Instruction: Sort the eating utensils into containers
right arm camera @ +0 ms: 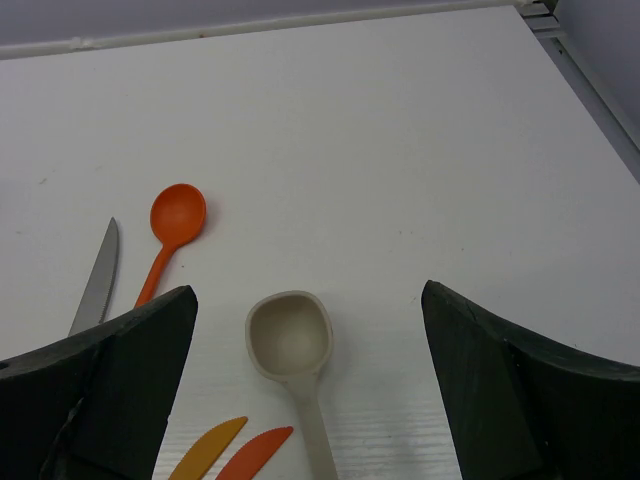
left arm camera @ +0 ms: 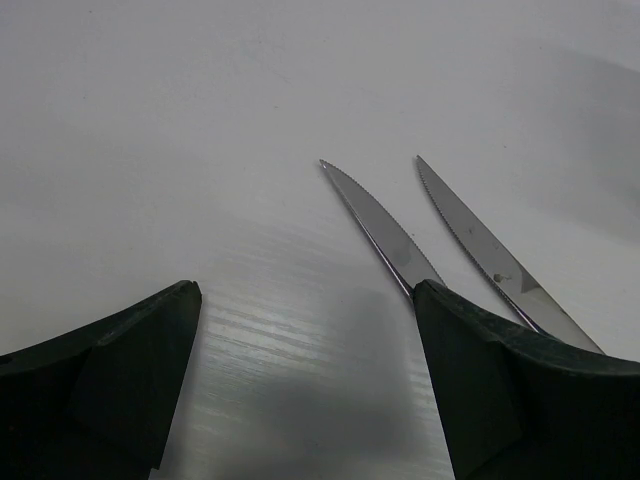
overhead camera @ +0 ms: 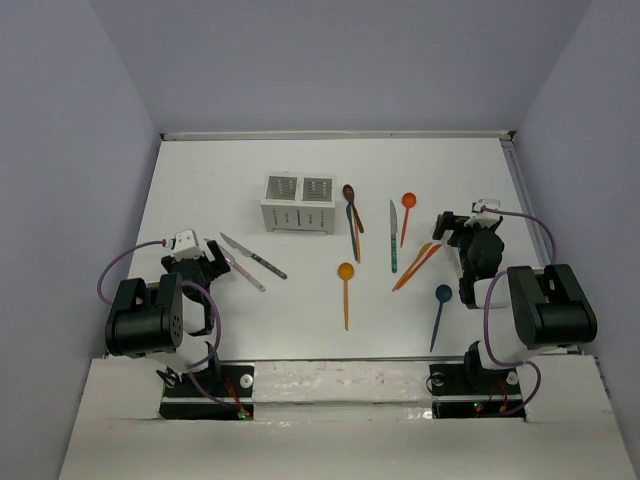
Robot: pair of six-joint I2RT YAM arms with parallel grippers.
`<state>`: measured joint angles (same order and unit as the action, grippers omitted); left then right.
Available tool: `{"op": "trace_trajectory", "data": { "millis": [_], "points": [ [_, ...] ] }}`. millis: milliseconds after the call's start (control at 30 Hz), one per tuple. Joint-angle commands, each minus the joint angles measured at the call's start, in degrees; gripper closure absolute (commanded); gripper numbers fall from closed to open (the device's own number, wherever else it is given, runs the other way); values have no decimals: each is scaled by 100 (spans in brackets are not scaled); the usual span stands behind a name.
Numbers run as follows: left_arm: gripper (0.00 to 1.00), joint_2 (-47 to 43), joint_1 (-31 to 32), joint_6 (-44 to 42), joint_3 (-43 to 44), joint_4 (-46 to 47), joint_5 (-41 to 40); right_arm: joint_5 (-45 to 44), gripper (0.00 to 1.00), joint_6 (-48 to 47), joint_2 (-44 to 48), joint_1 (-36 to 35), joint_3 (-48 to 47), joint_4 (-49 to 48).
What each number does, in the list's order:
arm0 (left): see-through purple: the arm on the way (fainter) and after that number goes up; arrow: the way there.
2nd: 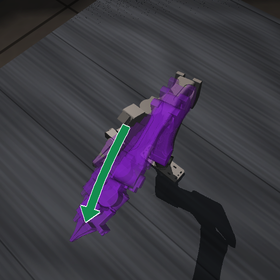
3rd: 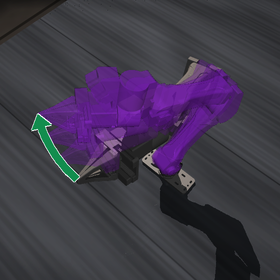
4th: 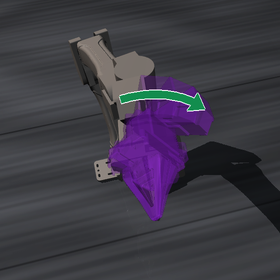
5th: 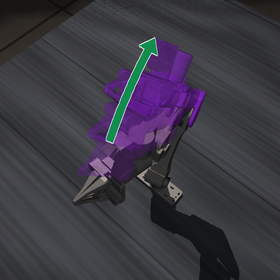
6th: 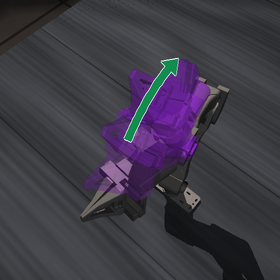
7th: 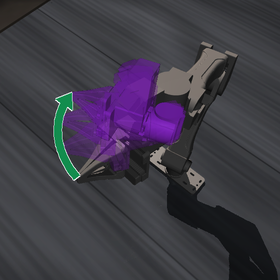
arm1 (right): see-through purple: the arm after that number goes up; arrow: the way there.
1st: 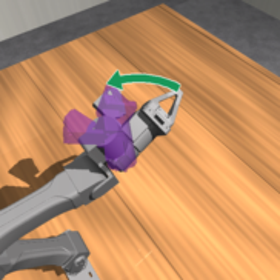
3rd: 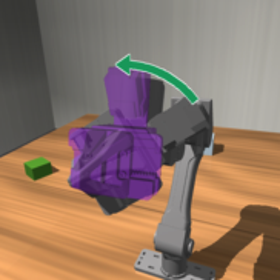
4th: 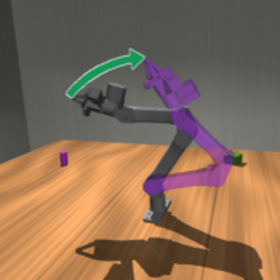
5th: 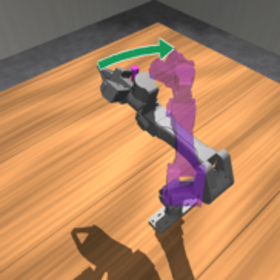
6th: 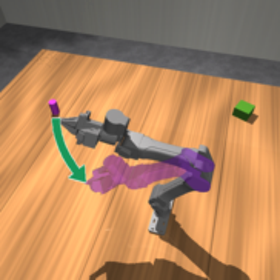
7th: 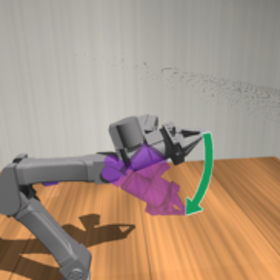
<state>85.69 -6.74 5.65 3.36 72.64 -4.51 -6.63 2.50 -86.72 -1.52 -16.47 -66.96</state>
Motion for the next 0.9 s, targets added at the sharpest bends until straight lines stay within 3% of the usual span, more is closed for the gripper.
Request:
{"op": "trace_trajectory", "data": {
  "millis": [0,100,200,233,267,300,333,400,433,467,500,533,567,600,633,733,867],
  "points": [
    [1,-17,15,-12,-652,4610,-75,-13,0,-66,23,20,-93,-283],
    [1,-35,15,-20,-661,4601,-59,-13,0,-66,15,20,-102,-265],
    [1,-156,15,-553,-529,4575,1388,-5,0,-92,137,20,-102,-274],
    [1,-384,15,-730,-555,4418,1635,109,0,-127,364,20,-154,31],
    [1,-743,15,-732,-538,4155,1638,197,3,-188,697,20,-494,1200],
    [1,-1208,6,-680,-468,2769,1446,302,4,-189,1057,20,-776,1925],
    [1,-2396,-2,-644,168,189,1044,364,5,37,1678,20,-1336,2959],
    [1,-3126,-37,-1038,1224,-1623,918,609,7,153,2139,20,-1866,3791],
    [1,-3329,-46,-1492,2169,-2344,943,802,7,215,2281,20,-2182,4230],
    [1,-3331,-64,-1766,2744,-3108,1144,813,8,329,2343,20,-2925,5279],
    [3,-3252,-64,-1978,3298,-4830,1241,821,9,339,2248,20,-3358,5890],
    [4,-3008,-81,-2302,4417,-5717,1451,874,14,347,1908,20,-3780,7062],
    [8,-2849,-99,-2453,4933,-6457,1627,839,17,339,1678,20,-4185,7552],
    [9,-2726,-125,-2594,5321,-7769,1812,778,21,365,1449,20,-4894,8018],
    [10,-2498,-160,-2734,5899,-8322,2031,595,24,408,1221,20,-5179,8380],
    [18,-2180,-345,-3069,6239,-9582,2963,461,32,540,438,20,-5910,9313],
    [19,-1986,-398,-3237,5652,-9621,3028,452,31,436,-169,20,-6280,10243]
  ]
}}
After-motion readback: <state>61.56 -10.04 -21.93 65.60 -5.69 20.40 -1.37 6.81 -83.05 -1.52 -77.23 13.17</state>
